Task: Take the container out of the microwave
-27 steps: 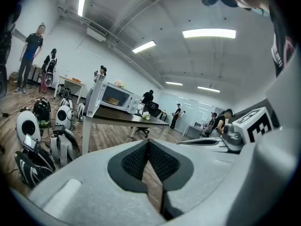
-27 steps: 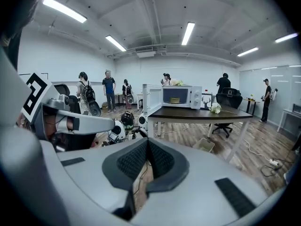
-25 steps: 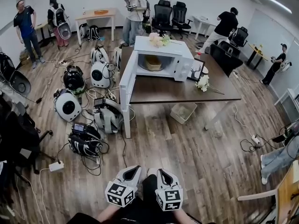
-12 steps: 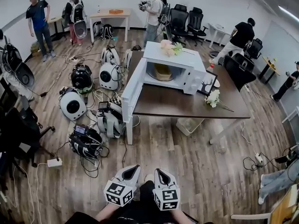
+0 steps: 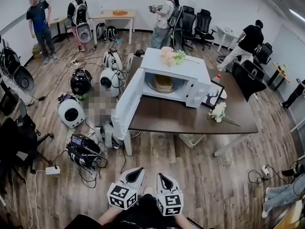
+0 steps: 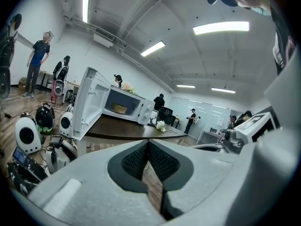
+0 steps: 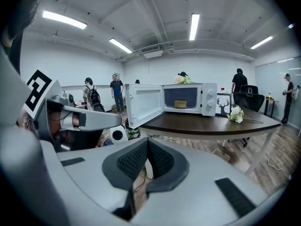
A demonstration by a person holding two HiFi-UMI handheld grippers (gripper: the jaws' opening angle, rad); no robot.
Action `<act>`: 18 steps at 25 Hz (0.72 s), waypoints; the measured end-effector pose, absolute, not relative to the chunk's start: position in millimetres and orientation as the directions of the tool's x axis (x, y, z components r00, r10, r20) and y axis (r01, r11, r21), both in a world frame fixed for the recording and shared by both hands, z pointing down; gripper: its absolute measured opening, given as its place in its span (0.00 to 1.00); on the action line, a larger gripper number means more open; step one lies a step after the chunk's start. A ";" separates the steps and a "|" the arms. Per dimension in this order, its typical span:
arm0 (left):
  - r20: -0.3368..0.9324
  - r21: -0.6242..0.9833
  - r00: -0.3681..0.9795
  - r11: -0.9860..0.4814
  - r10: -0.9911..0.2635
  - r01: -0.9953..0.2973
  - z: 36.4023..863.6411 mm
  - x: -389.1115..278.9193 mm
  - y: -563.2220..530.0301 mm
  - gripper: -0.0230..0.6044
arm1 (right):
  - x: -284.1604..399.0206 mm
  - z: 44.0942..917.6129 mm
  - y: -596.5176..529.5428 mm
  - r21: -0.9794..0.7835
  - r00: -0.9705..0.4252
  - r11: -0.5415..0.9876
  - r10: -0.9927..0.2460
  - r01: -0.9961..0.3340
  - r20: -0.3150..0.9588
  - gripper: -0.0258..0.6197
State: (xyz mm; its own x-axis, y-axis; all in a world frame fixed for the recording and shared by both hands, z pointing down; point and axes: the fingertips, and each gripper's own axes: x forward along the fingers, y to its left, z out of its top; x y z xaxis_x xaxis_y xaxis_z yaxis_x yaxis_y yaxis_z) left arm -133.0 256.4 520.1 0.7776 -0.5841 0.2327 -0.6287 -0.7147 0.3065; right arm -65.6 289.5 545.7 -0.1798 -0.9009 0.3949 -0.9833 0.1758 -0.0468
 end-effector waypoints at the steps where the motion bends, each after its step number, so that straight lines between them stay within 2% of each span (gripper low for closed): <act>1: 0.231 0.303 0.777 -0.715 -0.586 -0.630 519.0 -126.6 250.6 0.05 | -59.5 546.6 284.6 -0.049 -0.180 0.175 -0.901 -0.983 0.395 0.05; 18: 0.248 0.288 0.722 -0.663 -0.646 -0.691 525.4 -59.3 199.7 0.05 | 17.5 555.8 227.0 -0.061 -0.242 0.238 -0.886 -0.969 0.395 0.05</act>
